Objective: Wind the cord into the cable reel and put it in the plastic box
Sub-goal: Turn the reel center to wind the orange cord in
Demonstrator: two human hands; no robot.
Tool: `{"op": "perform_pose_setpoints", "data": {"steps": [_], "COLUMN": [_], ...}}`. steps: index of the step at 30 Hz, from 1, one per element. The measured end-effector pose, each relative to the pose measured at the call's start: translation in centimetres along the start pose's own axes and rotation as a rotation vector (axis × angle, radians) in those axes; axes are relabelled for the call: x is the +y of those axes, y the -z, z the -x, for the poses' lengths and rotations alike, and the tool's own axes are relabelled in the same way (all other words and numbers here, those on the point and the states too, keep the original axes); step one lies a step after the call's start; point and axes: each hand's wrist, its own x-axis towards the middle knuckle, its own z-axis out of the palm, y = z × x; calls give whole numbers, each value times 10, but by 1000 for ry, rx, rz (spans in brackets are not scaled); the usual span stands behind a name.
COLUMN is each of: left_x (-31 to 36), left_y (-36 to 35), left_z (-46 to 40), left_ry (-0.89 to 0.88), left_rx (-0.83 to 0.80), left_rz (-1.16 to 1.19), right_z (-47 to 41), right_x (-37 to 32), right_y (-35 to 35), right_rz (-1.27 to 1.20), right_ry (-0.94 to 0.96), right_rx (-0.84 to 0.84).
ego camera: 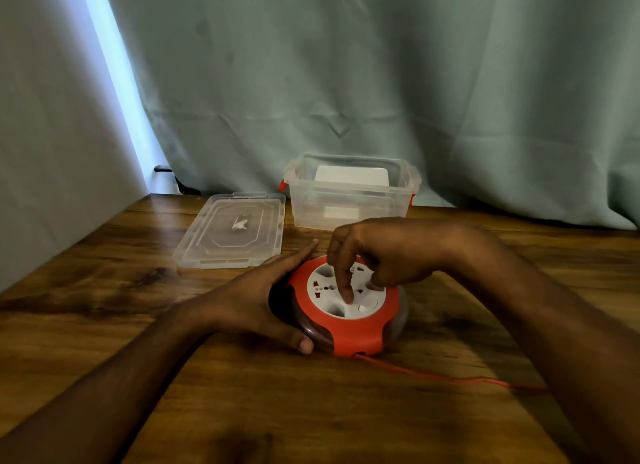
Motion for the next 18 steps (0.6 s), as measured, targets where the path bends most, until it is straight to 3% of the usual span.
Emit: {"op": "perform_pose_setpoints", "data": {"steps": [18], "left_x": [3], "left_y": [1], "left_z": [0], "left_ry": [-6], "left_rx": [0], "left_rz": [9], "right_z": [-4], "right_x": [-4], "right_y": [-4], "right_rz": [-35], "right_ry": [11], "right_rx": [-63]}}
